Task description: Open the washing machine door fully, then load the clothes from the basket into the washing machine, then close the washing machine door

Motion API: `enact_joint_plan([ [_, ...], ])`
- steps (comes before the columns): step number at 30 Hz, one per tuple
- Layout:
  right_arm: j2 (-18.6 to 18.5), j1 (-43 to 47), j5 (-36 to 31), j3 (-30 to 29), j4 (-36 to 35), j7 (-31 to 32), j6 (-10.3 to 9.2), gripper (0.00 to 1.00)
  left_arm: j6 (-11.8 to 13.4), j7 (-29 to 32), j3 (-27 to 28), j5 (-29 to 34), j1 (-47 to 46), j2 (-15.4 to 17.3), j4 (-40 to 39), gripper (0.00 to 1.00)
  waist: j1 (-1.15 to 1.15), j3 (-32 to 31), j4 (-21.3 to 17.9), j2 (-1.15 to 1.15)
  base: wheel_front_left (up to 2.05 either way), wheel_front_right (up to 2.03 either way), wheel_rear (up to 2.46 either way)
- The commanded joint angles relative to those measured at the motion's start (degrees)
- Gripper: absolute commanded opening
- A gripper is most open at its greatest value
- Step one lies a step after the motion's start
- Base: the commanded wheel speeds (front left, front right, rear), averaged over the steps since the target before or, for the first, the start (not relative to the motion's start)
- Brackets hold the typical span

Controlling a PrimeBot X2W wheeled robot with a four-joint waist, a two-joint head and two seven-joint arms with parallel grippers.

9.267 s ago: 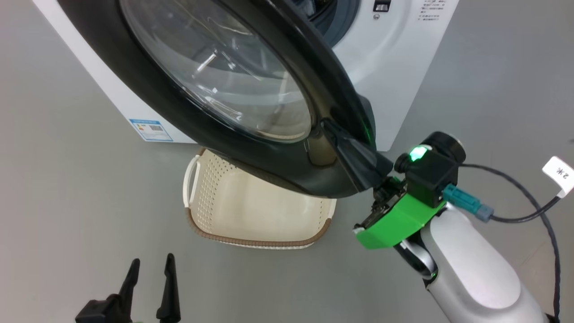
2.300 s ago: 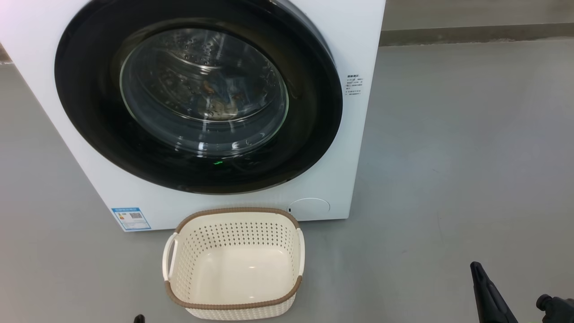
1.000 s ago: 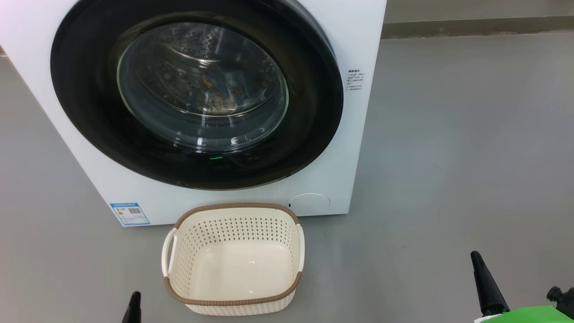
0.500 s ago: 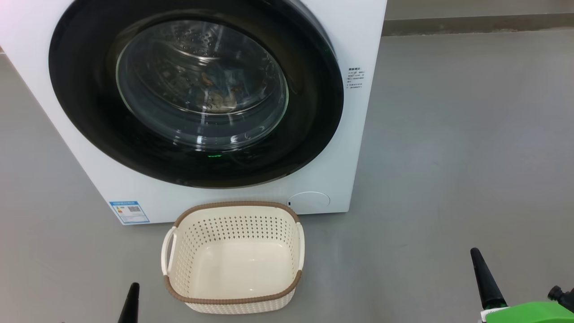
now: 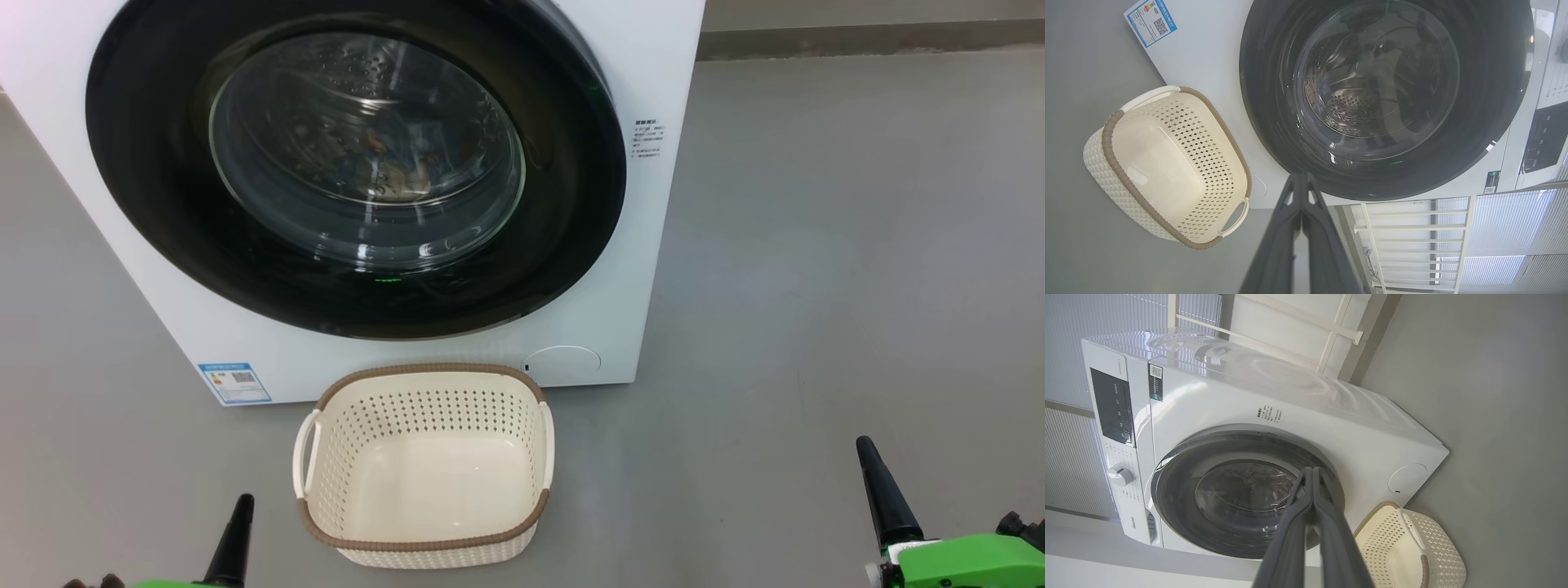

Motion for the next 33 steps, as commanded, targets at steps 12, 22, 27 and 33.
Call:
enact_joint_plan([
  [12,-0.1,-4.2,9.0,0.6,0.0,2.3,-0.28,0.00,-0.8,2.3,2.7,-7.9,-4.3,1.2,-0.8,0.00,0.00,0.3,0.0,0.00,0.00,0.00,0.00],
  [22,0.2,-5.4,15.6,0.4,1.0,4.0,-0.31,0.00,-1.0,3.9,3.4,-13.8,-5.6,1.3,-0.6,0.00,0.00,0.6,0.0,0.00,0.00,0.00,0.00],
  [27,0.2,-5.7,16.8,0.3,1.1,4.4,-0.32,0.00,-1.1,4.2,3.6,-14.8,-5.9,1.3,-0.6,0.00,0.00,0.6,0.0,0.00,0.00,0.00,0.00],
  [33,0.3,-5.7,16.7,0.2,1.2,4.4,-0.32,0.00,-1.1,4.2,3.6,-14.8,-5.9,1.3,-0.6,0.00,0.00,0.6,0.0,0.00,0.00,0.00,0.00],
])
